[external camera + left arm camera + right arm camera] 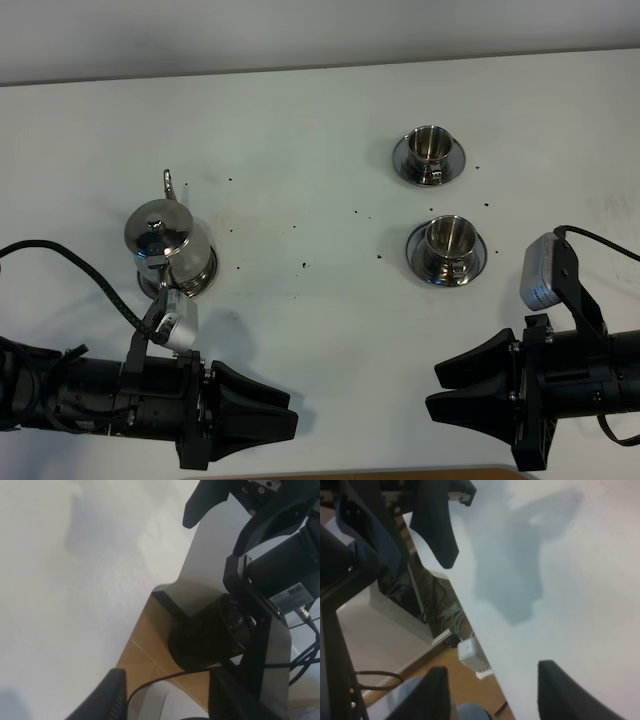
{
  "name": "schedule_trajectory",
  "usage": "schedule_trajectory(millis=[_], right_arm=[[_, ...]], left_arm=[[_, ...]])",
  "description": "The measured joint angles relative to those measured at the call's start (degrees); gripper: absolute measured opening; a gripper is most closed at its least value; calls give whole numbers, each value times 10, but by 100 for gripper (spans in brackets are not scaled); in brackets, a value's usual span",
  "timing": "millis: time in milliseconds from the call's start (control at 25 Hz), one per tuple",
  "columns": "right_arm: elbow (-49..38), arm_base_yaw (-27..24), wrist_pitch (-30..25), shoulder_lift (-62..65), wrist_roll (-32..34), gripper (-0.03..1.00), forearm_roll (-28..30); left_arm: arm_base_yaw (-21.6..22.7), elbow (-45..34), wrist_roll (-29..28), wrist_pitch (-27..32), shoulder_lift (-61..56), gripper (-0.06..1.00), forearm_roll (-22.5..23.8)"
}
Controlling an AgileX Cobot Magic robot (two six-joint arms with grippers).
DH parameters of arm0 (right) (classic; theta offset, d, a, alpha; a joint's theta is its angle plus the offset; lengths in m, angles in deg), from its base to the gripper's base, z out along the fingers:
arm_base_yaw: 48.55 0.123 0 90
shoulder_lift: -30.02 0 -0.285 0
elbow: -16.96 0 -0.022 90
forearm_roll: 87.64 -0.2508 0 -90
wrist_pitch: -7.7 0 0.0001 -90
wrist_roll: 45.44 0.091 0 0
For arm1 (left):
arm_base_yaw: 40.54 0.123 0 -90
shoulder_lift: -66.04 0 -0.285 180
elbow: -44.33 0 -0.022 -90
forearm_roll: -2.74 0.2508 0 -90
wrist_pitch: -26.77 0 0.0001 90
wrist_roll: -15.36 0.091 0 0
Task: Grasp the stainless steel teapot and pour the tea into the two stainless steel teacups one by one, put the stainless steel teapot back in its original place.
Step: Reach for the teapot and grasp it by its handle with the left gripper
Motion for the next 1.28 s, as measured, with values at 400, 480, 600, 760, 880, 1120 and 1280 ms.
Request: schedule_trajectory(millis=[400,480,600,760,880,1120,1280], right_arm=[[0,0,0,0,0,41,0],[0,0,0,0,0,41,0],[0,0,0,0,0,41,0],[0,0,0,0,0,41,0],[0,0,0,0,0,41,-1],[0,0,0,0,0,41,-33],[0,0,0,0,0,41,-68]], left_arm=[[0,0,1,0,0,44,0],[0,0,2,0,0,44,0],[0,0,2,0,0,44,0],[0,0,2,0,0,44,0],[0,0,2,0,0,44,0],[0,0,2,0,0,44,0],[0,0,2,13,0,44,-7]])
